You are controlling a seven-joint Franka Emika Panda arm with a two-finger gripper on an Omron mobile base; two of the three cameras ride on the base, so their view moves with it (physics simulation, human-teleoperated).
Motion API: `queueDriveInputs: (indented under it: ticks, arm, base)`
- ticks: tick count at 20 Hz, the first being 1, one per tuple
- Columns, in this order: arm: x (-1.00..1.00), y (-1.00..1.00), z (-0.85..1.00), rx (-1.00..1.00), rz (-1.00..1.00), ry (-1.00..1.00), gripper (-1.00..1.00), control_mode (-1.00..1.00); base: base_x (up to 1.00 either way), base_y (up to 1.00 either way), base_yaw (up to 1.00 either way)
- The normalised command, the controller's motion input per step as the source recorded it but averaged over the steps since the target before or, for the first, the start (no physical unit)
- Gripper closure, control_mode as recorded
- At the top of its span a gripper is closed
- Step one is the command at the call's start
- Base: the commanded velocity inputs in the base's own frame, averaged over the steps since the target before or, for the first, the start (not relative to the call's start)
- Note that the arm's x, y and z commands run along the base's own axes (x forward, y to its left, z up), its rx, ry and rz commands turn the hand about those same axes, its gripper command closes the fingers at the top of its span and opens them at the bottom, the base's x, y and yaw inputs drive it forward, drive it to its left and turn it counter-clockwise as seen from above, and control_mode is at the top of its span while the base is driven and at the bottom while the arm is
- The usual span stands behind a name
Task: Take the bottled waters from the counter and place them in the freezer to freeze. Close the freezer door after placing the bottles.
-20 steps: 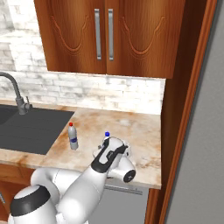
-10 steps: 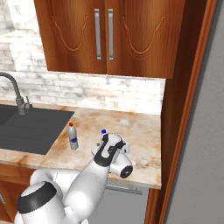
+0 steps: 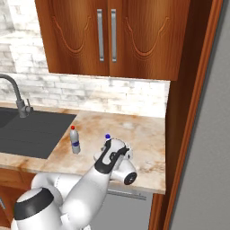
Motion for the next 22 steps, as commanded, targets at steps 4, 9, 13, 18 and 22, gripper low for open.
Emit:
queueDriveInputs:
  ticks: [4, 9, 13, 18, 22]
  arm:
    - [-0.70, 0.39, 0.25, 0.02, 0.24, -0.12, 1.00, -1.00]
    - [-0.98, 0.54, 0.35, 0.08, 0.54, -0.08, 1.00, -1.00]
    - [-0.69, 0.37, 0.82, 0.13, 0.48, -0.12, 1.00, -1.00]
    - [-0.24, 0.01, 0.91, 0.25, 0.33, -0.14, 1.00, -1.00]
    - [-0.30, -0.04, 0.75, 0.12, 0.10, -0.03, 1.00, -1.00]
  base:
    - [0.00, 0.00, 0.00]
    - [0.00, 0.00, 0.00]
    - [0.00, 0.00, 0.00]
    - [0.00, 0.00, 0.00]
    - [0.00, 0.00, 0.00]
